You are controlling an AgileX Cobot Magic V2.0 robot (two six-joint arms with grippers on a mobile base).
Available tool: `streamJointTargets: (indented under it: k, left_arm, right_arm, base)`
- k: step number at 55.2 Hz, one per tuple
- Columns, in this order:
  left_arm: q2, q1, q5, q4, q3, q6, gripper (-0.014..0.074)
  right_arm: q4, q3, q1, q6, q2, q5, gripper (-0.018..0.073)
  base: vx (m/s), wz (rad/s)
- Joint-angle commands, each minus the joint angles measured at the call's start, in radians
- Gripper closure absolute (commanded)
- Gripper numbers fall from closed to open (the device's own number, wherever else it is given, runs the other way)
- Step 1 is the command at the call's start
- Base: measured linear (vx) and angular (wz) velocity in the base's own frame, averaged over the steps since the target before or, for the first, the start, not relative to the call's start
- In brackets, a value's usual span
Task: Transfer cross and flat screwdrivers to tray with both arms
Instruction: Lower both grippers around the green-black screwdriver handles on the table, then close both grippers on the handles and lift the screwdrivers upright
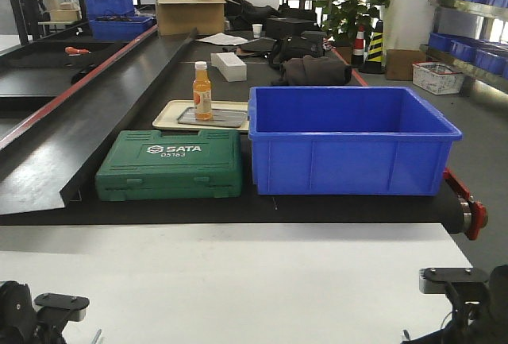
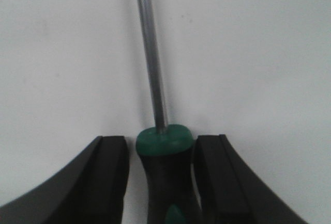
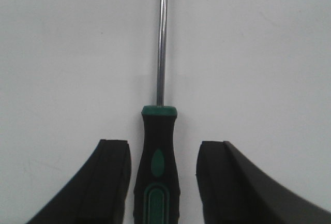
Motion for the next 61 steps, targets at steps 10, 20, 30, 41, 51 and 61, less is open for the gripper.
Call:
streamJointTargets:
  k: [10, 20, 30, 41, 51, 61]
  left_arm:
    - [-0.027, -0.005, -0.019, -0.016, -0.014, 0.000, 0.0160]
    - [-0.027, -0.005, -0.018, -0.016, -0.014, 0.000, 0.0160]
    - [-0.027, -0.005, -0.019, -0.016, -0.014, 0.000, 0.0160]
    - [-0.027, -0.005, -0.019, -0.016, -0.014, 0.000, 0.0161]
    - [-0.027, -0.005, -0.019, -0.016, -0.014, 0.000, 0.0227]
    - [-0.027, -0.005, -0.017, -0.016, -0.014, 0.000, 0.0452]
  right_arm:
    - [-0.037, -0.057, -0.007, -0.023, 0.093, -0.037, 0.0162]
    - [-0.038, -0.057, -0.007, -0.023, 0.165, -0.070, 0.0162]
    - [-0.028, -0.057, -0.007, -0.023, 0.198, -0.068, 0.0162]
    - [-0.028, -0.057, -0.007, -0.025, 0.205, -0.024, 0.0211]
    - [-0.028, -0.057, -0.007, -0.025, 0.205, 0.028, 0.0337]
    - [0.003, -0.057, -0.007, -0.025, 0.202, 0.044, 0.0478]
  base:
    - [0.00, 0.00]
    - [0.00, 0.00]
    - [0.00, 0.00]
    - [0.00, 0.00]
    - [0.00, 0.00]
    - [0.00, 0.00]
